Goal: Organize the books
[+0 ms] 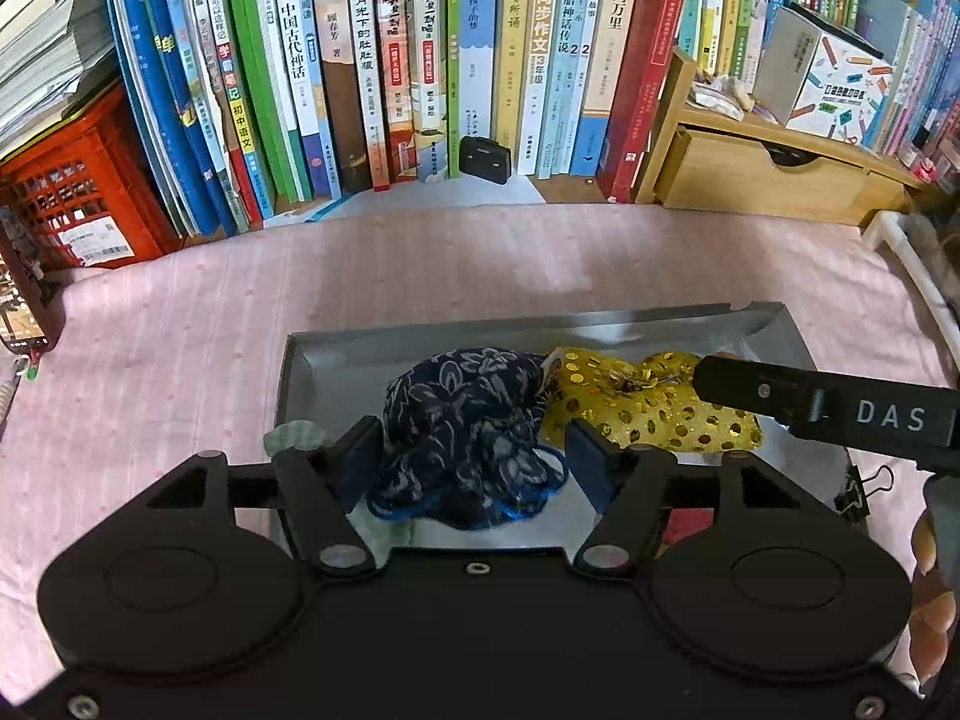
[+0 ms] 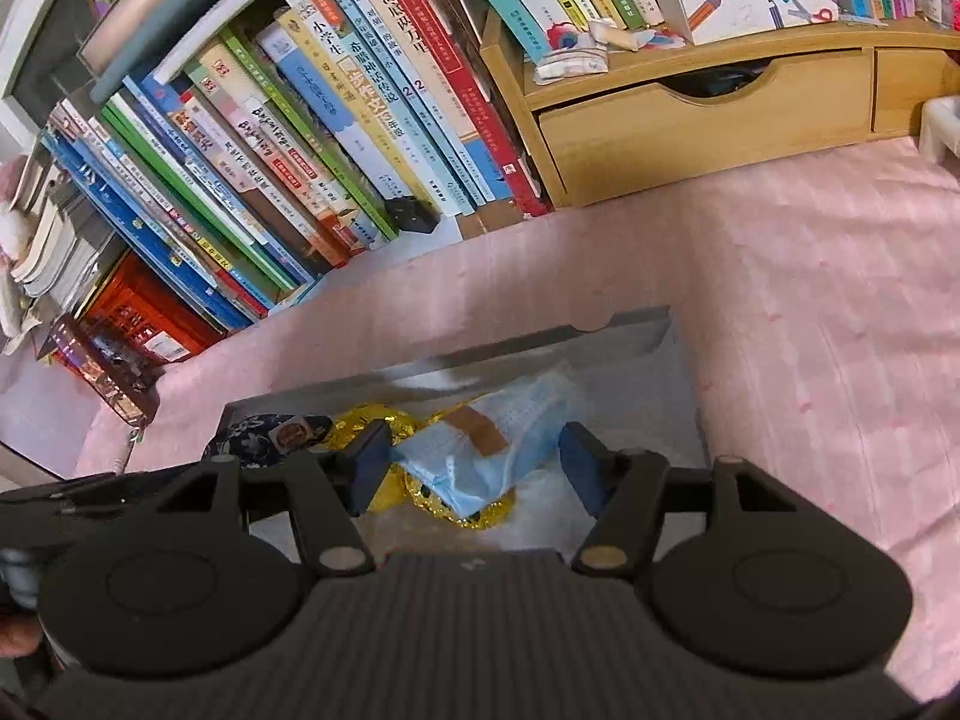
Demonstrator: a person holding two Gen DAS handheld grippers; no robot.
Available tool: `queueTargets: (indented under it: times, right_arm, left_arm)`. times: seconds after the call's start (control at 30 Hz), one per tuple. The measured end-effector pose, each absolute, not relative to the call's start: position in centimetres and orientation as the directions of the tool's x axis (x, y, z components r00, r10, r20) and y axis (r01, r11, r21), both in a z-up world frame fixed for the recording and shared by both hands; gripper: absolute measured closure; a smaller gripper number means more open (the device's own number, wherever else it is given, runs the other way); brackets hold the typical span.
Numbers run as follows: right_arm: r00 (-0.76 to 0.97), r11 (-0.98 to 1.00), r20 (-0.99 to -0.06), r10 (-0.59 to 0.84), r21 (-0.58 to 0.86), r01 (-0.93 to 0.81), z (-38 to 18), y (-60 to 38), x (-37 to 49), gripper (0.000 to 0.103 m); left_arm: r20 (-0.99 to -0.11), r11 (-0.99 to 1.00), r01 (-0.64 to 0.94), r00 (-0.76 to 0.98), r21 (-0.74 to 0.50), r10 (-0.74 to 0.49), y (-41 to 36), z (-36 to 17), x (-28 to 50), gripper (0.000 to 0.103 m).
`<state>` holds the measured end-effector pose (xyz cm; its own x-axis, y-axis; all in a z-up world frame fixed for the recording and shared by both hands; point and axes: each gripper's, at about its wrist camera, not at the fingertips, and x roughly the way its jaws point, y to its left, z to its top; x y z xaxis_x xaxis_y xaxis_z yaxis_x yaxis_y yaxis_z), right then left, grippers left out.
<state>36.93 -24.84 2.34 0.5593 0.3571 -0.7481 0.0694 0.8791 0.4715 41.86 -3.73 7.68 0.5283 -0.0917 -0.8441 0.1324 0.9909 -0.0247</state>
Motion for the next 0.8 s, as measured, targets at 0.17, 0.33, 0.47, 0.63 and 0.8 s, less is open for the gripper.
queueTargets:
  times: [0.17, 0.33, 0.47, 0.63, 0.8]
  right_arm:
    - [0.558, 0.866, -0.741, 0.373, 0.493, 0.077, 2.2, -25.1, 36.9, 0.025]
    - [0.558, 0.855, -0.733, 0.390, 0.514, 0.078, 2.5, -25.1, 36.6, 0.018]
    - [0.558, 0.857, -0.732, 0.390, 0.510, 0.069, 2.7, -24.9, 36.4, 0.015]
    - [0.560, 0.865, -0.734, 0.384, 0.498, 0.059, 2.9, -24.8, 35.7, 0.013]
    - [0.570, 0.874, -0.731, 0.375, 0.484, 0.046, 3.6, -24.7, 34.7, 0.013]
  left_arm:
    - [-0.837, 0.990, 0.123, 0.533, -0.066, -0.122, -3.2, 7.8, 41.7, 0.031]
    - [-0.832, 0.989, 0.123, 0.538, -0.082, -0.136, -3.0, 8.1, 41.4, 0.028]
    - [-0.829, 0.988, 0.129, 0.541, -0.081, -0.139, -3.2, 8.2, 40.9, 0.027]
    - [-0.827, 0.987, 0.141, 0.544, -0.078, -0.143, -3.4, 8.3, 40.2, 0.027]
    - [-0.821, 0.988, 0.134, 0.553, -0.081, -0.142, -3.2, 8.7, 39.3, 0.027]
